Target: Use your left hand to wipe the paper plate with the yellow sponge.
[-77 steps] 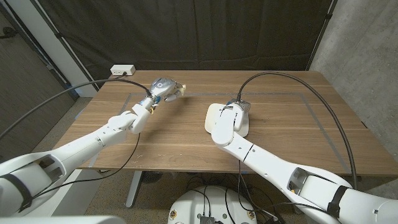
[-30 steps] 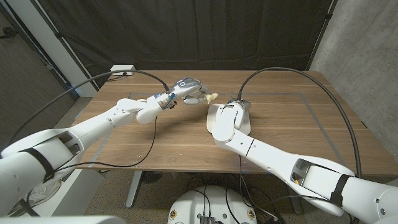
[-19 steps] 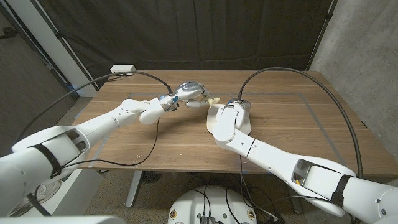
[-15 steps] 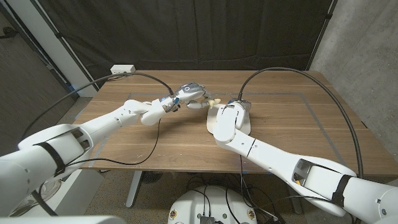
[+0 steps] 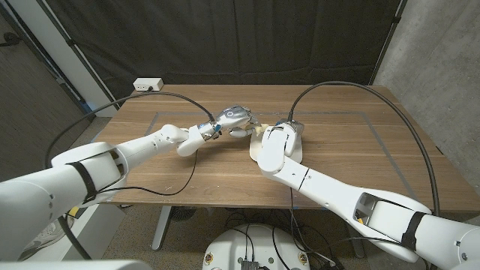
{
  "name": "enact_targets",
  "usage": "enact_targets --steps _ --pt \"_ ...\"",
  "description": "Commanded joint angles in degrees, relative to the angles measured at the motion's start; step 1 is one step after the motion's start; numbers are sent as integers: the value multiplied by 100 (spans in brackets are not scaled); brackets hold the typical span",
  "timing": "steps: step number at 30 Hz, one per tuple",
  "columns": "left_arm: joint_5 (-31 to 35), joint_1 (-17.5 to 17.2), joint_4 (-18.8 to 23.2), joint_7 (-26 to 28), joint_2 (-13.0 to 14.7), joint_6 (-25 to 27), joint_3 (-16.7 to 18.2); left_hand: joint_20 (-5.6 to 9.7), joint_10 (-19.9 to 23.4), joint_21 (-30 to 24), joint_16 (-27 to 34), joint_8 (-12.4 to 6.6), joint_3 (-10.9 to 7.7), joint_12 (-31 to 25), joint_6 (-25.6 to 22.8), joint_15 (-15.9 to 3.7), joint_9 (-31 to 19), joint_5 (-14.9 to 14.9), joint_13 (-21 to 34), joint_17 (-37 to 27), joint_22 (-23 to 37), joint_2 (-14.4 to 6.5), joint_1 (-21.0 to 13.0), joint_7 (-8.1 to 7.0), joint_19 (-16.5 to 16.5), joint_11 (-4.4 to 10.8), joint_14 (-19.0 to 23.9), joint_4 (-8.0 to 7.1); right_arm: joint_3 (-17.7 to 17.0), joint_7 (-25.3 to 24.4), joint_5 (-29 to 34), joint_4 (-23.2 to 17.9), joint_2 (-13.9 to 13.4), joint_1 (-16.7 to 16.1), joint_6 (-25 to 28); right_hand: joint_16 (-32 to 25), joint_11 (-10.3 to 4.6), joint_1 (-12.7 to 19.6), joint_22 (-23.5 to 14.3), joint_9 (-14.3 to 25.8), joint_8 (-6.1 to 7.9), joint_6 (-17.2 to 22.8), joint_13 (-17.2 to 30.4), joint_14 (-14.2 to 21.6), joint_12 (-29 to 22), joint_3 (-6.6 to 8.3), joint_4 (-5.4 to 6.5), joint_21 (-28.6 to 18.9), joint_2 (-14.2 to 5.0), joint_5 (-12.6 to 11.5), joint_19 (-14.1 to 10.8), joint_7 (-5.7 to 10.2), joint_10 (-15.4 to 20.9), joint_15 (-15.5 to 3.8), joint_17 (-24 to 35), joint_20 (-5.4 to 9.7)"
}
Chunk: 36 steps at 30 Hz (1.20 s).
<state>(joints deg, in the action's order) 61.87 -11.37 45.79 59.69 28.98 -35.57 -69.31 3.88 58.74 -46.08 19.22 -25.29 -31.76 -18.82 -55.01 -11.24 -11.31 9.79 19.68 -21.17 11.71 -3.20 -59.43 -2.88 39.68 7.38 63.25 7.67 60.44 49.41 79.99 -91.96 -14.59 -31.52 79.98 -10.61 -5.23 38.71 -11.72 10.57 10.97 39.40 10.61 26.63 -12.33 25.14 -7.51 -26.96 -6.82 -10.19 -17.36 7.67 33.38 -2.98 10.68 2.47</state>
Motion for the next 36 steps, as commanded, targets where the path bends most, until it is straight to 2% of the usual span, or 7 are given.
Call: enact_targets --steps 1,6,12,18,22,28,36 --pt "-47 300 -807 272 -422 94 -712 474 234 -78 -10 -13 32 23 -335 -160 -7 33 -20 -19 -5 -202 -191 79 33 176 32 2 -18 44 26 -26 -21 -9 0 -20 5 -52 -15 22 18 27 13 12 -12 37 -3 -49 -8 -22 25 -17 28 -695 10 60" --pt "-125 395 -1317 431 -691 58 -974 492 292 -127 5 -16 36 17 -360 -159 -4 30 -8 -31 -11 -204 -196 91 55 181 95 -7 -10 29 -38 -35 -38 10 0 -16 5 -55 -14 22 18 30 13 5 -12 39 -7 -52 -4 -22 26 -15 30 -698 9 62" --pt "-84 369 -1770 431 -964 61 -970 493 302 -170 -2 -17 37 36 -386 -163 -1 29 1 -39 -16 -189 -213 117 43 170 117 0 -13 16 -67 -31 -40 14 0 -12 6 -61 -14 22 15 26 13 -3 -11 42 -9 -56 1 -21 26 -17 30 -707 8 61" --pt "72 355 -1858 431 -1066 -6 -1001 490 293 -198 -14 -6 40 58 -377 -157 1 29 11 -44 -20 -179 -219 111 14 155 118 -2 -27 -3 -89 -13 -30 11 0 -12 1 -67 -13 22 16 31 13 -3 -11 44 -11 -57 6 -21 32 -16 33 -703 7 58" --pt "-18 460 -1990 419 -1153 -240 -1250 493 287 -222 -34 -1 42 78 -379 -155 2 28 9 -46 -23 -170 -225 109 0 152 95 -2 -52 8 -62 8 -12 -5 0 -12 1 -70 -13 22 14 28 13 -4 -11 46 -13 -60 8 -20 31 -14 34 -706 7 58" --pt "-580 534 -1473 -346 -850 -831 -1317 487 281 -258 -56 15 50 105 -370 -149 3 28 26 -55 -27 -169 -223 119 -55 148 78 -16 -63 -72 -137 18 -12 -4 0 -11 1 -70 -12 22 10 20 13 -4 -9 51 -18 -62 11 -21 35 -13 32 -706 5 55" --pt "-1403 315 -183 -2045 -155 -1363 -773 468 297 -292 -68 26 52 131 -367 -139 4 28 20 -67 -32 -174 -226 138 -87 117 66 -27 2 -273 -449 50 -47 95 0 -10 -7 -75 -11 23 -1 -8 13 -8 -8 58 -22 -67 12 -21 38 -19 33 -699 5 52"
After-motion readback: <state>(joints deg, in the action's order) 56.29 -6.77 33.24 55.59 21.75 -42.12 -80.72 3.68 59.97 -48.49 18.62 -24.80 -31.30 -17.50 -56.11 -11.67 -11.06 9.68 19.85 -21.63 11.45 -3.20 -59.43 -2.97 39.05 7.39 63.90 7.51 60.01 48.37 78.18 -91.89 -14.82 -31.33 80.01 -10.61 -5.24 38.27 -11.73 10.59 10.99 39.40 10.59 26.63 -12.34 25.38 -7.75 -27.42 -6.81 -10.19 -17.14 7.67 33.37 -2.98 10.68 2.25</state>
